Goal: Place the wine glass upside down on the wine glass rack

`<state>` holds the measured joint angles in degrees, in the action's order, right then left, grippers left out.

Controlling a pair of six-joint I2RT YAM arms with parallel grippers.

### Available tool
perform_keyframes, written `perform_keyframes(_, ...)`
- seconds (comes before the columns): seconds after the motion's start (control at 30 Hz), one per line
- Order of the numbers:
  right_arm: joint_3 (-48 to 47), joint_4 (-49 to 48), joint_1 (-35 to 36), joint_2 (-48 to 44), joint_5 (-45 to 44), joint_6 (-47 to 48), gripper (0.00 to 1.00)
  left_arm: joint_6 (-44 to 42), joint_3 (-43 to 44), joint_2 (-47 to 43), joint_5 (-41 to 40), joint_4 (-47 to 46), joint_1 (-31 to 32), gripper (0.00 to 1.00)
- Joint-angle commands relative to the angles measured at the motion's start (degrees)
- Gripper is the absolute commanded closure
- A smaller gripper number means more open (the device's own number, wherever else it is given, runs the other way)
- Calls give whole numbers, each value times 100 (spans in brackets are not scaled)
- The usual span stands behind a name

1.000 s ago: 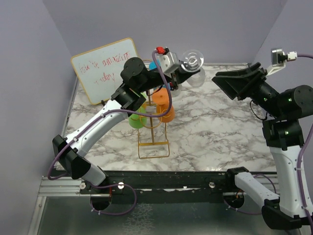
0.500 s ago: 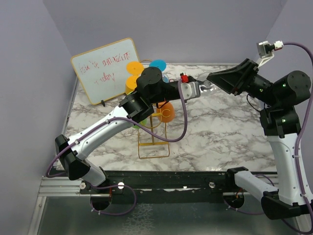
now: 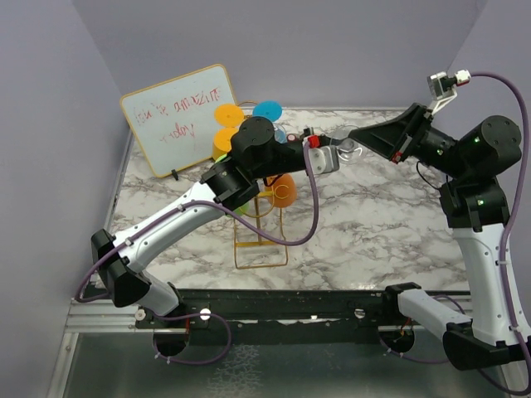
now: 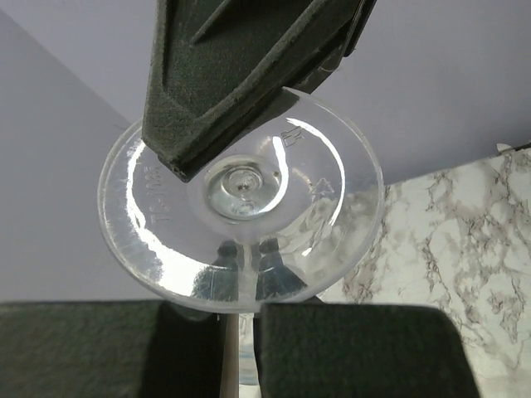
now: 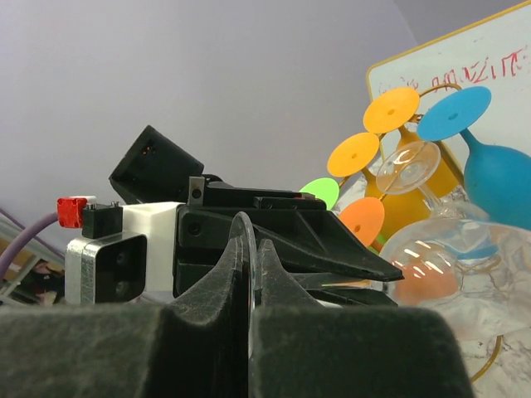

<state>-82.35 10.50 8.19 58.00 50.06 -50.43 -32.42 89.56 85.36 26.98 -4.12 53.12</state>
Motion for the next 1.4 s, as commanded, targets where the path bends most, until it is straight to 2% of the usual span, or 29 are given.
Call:
perform_keyframes(0.0,-199,223,6,-82,-4,9,99,54,-184,-392,-85,-538,23,89)
perform_keyframes(0.07,-175,75,4,-156,-210,-128,99,226,-483,-538,-190,-913,23,67)
perform_keyframes(0.13,-248,71,7,-210,-402,-174,99,309,-695,-644,-241,-1143,23,55)
perform_keyframes(0.2,-385,165,7,-246,-589,-153,99,338,-706,-675,-288,-1064,23,50)
perform_keyframes(0.3,-473,142,7,-295,-662,-253,99,369,-717,-678,-200,-1044,23,49)
perform_keyframes(0.63,-261,-361,5,-357,-386,-799,99,809,-373,-425,454,-1100,21,53)
perform_keyframes(0.77,-197,-427,12,-352,-335,-863,99,877,-255,-312,719,-1100,18,66)
perform_keyframes(0.97,-98,-584,7,-348,-226,-989,99,884,-126,-159,903,-1041,19,77)
perform_keyframes(1.03,-84,-633,1,-359,-221,-993,99,864,-106,-109,926,-1031,23,85)
perform_keyframes(1.1,-89,-645,2,-359,-208,-988,99,802,-56,-80,1032,-961,22,98)
perform_keyframes(1.23,-57,-634,8,-376,-228,-927,99,777,14,-55,1093,-877,21,100)
perform_keyframes(1.27,-54,-604,4,-391,-270,-897,97,806,-18,-73,1013,-948,19,100)
perform_keyframes(1.3,-54,-551,7,-401,-326,-853,89,845,-46,-92,913,-1061,15,100)
perform_keyframes(1.37,-44,-405,6,-442,-501,-706,63,971,-85,-132,678,-1210,14,100)
